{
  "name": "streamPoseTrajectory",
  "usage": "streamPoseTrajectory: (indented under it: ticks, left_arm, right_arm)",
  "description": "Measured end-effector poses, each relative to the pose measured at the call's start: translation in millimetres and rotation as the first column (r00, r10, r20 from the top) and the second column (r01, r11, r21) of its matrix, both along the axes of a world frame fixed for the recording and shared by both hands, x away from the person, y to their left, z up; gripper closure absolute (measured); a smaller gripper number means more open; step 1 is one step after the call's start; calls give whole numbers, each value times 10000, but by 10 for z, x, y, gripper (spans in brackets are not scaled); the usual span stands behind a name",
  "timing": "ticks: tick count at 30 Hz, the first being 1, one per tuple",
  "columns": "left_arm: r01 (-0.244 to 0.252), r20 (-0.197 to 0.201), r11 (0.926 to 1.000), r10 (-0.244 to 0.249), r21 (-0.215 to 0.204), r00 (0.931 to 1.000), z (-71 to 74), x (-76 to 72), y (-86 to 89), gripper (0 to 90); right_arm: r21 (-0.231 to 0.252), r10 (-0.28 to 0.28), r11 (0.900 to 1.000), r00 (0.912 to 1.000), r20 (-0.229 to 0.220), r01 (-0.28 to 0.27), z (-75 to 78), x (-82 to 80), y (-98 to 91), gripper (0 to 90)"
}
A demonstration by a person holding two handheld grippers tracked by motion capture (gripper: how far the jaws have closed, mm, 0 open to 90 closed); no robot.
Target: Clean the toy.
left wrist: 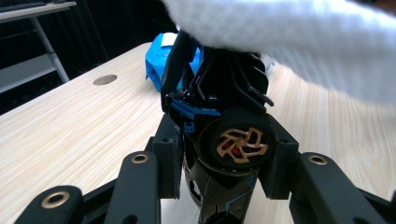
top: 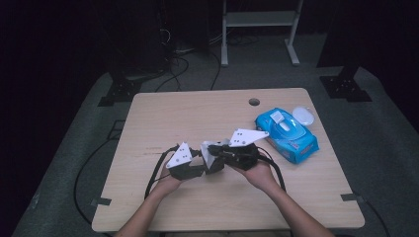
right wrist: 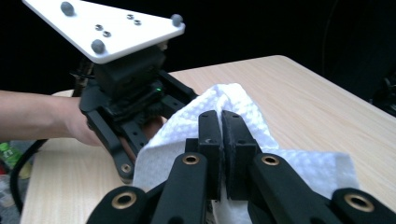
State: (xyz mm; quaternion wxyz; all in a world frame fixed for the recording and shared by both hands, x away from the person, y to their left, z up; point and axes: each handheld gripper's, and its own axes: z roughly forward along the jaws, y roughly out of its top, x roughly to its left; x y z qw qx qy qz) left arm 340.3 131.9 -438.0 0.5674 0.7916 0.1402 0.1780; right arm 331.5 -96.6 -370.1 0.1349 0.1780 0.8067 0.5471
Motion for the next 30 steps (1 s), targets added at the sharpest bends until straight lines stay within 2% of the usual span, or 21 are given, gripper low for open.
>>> streamPoseTrajectory:
  ticks: [6,11,12,16,22,30]
  left_arm:
    - [24,98,9999,-25,115,9999,5,-7,-25,576]
    - [46,137,9999,-49,152,9999,7,-13,-40,576]
    - [48,143,9999,-50,144,9999,6,-14,-39,576]
    - [46,104,10000,-47,83,9999,0,-10,-22,576]
    - [23,71,10000,-23,14,10000,-4,-5,-17,576]
    - [14,75,10000,-14,21,10000,-5,-6,-25,576]
  right_arm:
    - [-137,-515,9986,9987,-42,515,16,20,-125,864]
    - [-247,-91,9996,9999,139,95,59,-27,9,863]
    - [-510,243,9984,9995,201,-232,57,-52,153,864]
    - [-700,244,9973,9994,228,-228,43,-38,222,864]
    - [-542,-286,9981,9992,289,301,60,-17,22,863]
    - [-287,-864,9958,9963,4,864,-13,37,-228,863]
